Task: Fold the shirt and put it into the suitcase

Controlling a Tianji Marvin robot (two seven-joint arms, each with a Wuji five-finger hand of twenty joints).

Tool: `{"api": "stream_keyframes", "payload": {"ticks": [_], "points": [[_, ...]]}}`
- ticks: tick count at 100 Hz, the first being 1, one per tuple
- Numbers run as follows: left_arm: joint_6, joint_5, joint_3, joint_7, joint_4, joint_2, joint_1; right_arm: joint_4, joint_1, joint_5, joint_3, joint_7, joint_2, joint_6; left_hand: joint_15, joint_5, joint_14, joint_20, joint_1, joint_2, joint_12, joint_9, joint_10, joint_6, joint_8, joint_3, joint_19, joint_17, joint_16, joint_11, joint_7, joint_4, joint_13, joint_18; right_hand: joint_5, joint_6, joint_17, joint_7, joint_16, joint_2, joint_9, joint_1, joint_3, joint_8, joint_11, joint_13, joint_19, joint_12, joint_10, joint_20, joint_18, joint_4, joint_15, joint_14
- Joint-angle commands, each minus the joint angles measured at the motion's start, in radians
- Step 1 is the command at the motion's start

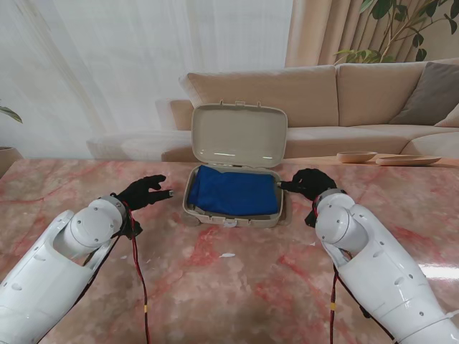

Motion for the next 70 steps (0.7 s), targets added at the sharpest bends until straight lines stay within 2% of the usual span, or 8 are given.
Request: {"api": "stream_keyframes", "payload": {"ticks": [1, 19, 27, 41, 70], "points": [[0.011, 0.016, 0.016, -0.002, 0.029, -0.007, -0.017, 0.020, 0.001, 0.010, -0.010, 0.045, 0.004, 0.022, 0.006, -0.037, 0.046, 0.017, -0.017, 0.046, -0.007, -0.012, 0.016, 0.025, -0.013, -0.028, -0.009, -0.011, 0.012, -0.025, -0.034, 0.009, -0.010, 0.031, 0.008, 0.016, -0.017, -0.020, -0.001, 0.029, -0.028, -0.059, -0.032, 0.012, -0.013, -0.032, -0.017, -0.015, 0.014, 0.026, -0.005, 0.050, -0.008, 0.005], [0.037, -0.028, 0.064, 0.007, 0.097, -0.019, -0.068, 0.054, 0.019, 0.082, -0.023, 0.076, 0.001, 0.052, 0.004, -0.026, 0.055, 0.008, -0.010, 0.051, -0.002, 0.000, 0.012, 0.022, -0.012, -0.026, -0.023, -0.011, 0.012, -0.027, -0.040, 0.010, -0.011, 0.039, 0.047, 0.026, -0.047, -0.027, -0.005, 0.084, -0.032, -0.083, -0.068, 0.013, -0.033, -0.061, -0.044, -0.018, 0.033, 0.020, -0.011, 0.051, -0.027, 0.013], [0.045, -0.053, 0.083, 0.004, 0.121, -0.024, -0.088, 0.070, 0.027, 0.092, -0.028, 0.071, -0.002, 0.054, -0.004, -0.028, 0.055, 0.006, -0.005, 0.055, -0.002, -0.011, 0.012, -0.011, -0.009, -0.026, -0.027, -0.023, 0.008, -0.034, -0.041, 0.011, -0.024, 0.038, 0.055, 0.023, -0.049, -0.029, -0.004, 0.092, -0.029, -0.085, -0.073, 0.014, -0.035, -0.059, -0.045, -0.017, 0.033, 0.021, -0.012, 0.053, -0.026, 0.012], [0.034, -0.077, 0.112, -0.004, 0.156, -0.029, -0.116, 0.088, 0.041, 0.094, -0.040, 0.082, 0.000, 0.050, -0.006, -0.022, 0.054, 0.004, -0.001, 0.058, -0.001, -0.009, 0.014, -0.026, -0.004, -0.026, -0.029, -0.024, 0.007, -0.036, -0.035, 0.012, -0.025, 0.038, 0.055, 0.011, -0.047, -0.035, -0.002, 0.112, -0.030, -0.091, -0.082, 0.017, -0.040, -0.060, -0.044, -0.015, 0.027, 0.026, -0.012, 0.056, -0.027, 0.010], [0.026, -0.131, 0.148, -0.004, 0.189, -0.041, -0.152, 0.114, 0.055, 0.121, -0.065, 0.098, -0.001, 0.036, 0.014, 0.046, 0.049, 0.011, -0.007, 0.076, 0.002, -0.003, 0.018, -0.114, 0.016, -0.031, -0.014, -0.027, 0.021, -0.041, 0.009, 0.008, -0.018, 0.034, 0.060, 0.005, -0.046, -0.035, 0.000, 0.129, -0.030, -0.083, -0.097, 0.024, -0.043, -0.063, -0.044, -0.013, 0.026, 0.031, -0.014, 0.056, -0.026, 0.009]]}}
